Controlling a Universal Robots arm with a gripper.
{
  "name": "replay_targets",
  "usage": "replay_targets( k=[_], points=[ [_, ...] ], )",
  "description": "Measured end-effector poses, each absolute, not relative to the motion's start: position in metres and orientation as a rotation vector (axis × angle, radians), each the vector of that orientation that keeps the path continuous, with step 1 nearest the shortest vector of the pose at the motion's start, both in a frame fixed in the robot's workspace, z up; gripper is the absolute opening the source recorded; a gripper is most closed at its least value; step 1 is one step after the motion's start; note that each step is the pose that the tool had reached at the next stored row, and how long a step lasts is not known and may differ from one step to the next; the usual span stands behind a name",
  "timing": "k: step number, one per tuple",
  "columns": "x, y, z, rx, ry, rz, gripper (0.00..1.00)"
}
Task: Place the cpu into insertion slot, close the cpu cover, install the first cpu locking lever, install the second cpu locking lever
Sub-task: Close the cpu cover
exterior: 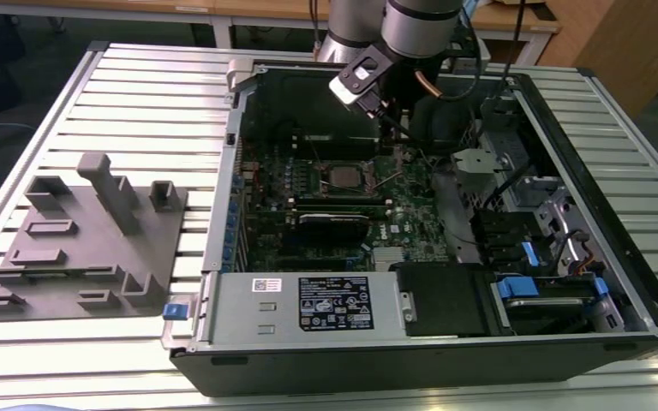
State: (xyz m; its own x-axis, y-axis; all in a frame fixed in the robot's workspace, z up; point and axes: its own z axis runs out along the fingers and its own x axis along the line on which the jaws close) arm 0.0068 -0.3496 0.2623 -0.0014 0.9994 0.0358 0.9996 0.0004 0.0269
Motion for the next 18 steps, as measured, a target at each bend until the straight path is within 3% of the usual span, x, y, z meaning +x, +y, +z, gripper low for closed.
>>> replay_targets(
  k=[18],
  points=[
    [0.046, -0.350, 0.262, -2.215, -2.217, -0.070, 0.11]
  ],
)
